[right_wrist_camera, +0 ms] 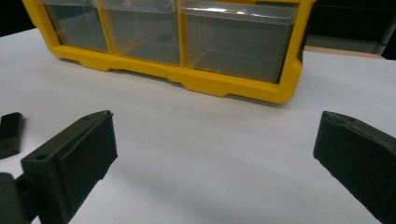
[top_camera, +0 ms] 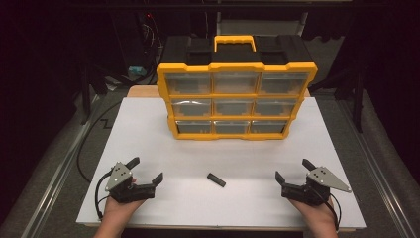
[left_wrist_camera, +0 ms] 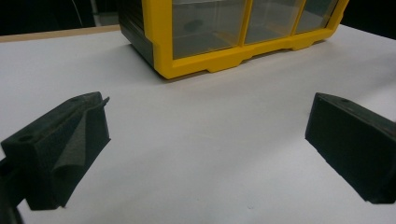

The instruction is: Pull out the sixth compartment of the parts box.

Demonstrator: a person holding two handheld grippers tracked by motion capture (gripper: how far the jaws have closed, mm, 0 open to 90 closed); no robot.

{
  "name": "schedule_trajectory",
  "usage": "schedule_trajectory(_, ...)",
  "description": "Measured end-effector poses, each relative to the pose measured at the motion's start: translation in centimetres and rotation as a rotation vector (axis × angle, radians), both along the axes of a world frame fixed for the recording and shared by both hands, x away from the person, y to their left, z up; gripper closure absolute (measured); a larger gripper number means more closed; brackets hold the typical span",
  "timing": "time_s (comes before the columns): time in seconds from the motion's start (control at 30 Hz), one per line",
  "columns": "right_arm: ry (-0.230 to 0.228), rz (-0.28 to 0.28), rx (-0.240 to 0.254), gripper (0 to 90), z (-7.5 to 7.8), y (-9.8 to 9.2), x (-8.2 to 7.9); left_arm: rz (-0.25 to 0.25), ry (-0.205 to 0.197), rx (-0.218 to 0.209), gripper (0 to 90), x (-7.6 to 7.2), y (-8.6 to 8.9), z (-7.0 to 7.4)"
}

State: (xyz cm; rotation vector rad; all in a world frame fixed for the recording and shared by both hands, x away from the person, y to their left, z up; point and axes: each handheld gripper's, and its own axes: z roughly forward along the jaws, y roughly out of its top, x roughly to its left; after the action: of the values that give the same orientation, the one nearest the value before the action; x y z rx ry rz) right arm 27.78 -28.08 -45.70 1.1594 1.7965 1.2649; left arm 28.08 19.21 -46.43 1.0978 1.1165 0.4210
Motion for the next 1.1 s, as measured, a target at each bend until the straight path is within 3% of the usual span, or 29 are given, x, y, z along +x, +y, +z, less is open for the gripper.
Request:
schedule_trajectory(0.1,-0.001,-0.002,0.002,0.0,-0.1,-0.3,0.2,-0.007,-0.004,0.025,0.7,0.0,-0.2,-0.2)
schedule_trajectory(1.1,-0.013,-0.009,-0.072,0.0,-0.2,0.8,1.2,-0.015,-0.006,-0.007,0.7,0.2,-0.3,-0.2)
